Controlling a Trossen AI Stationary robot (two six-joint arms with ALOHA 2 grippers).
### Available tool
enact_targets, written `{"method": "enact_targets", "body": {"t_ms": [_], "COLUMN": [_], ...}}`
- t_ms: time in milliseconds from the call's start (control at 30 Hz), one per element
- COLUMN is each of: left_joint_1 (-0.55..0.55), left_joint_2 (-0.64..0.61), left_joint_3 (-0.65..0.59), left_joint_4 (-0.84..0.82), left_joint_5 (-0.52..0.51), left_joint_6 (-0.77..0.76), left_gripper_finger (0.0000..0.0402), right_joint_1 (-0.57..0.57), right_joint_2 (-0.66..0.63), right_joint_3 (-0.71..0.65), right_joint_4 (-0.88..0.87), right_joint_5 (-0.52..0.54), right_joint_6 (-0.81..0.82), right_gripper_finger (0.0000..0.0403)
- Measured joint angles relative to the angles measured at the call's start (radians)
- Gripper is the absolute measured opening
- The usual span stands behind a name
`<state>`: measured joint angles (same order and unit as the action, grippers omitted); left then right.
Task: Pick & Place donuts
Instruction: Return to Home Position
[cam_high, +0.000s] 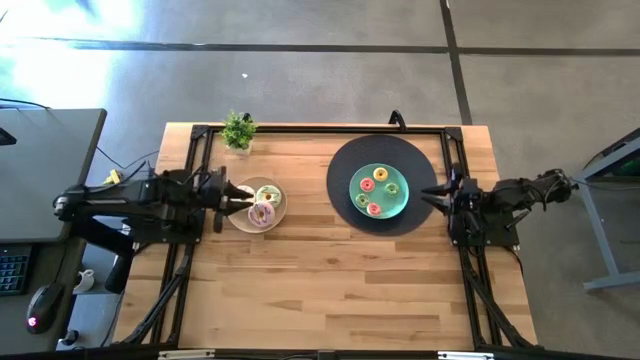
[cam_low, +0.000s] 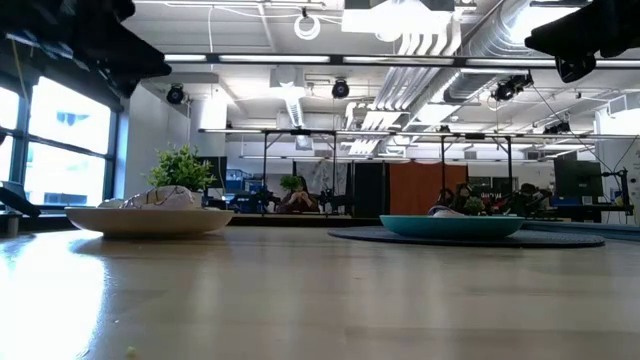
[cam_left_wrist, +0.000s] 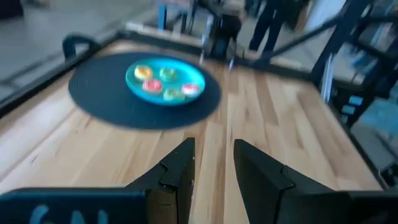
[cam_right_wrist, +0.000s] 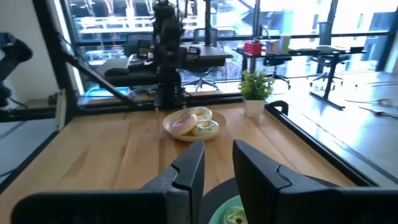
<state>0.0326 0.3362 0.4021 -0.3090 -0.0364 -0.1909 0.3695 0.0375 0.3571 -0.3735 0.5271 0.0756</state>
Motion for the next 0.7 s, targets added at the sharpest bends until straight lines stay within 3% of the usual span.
{"method": "enact_targets", "body": {"t_ms": [367,533,700], "left_joint_1": [0.0,0.0,0.0], "left_joint_2": [-0.118,-0.119,-0.119], "left_joint_3": [-0.245,-0.262,-0.262], "left_joint_4": [0.248,0.257,0.257], "left_joint_5": [0.002,0.001,0.001], "left_joint_6": [0.003,0.001,0.057], "left_gripper_finger": [0.0111,0.0111,0.0111], "right_joint_1": [0.0,0.0,0.0], "right_joint_2": [0.0,0.0,0.001], "right_joint_3": [0.0,0.0,0.0], "right_joint_4": [-0.002,-0.002,0.002], "right_joint_5": [0.03,0.101,0.107], "right_joint_6": [-0.005,-0.005,0.056], "right_gripper_finger": [0.008,0.008,0.008]}}
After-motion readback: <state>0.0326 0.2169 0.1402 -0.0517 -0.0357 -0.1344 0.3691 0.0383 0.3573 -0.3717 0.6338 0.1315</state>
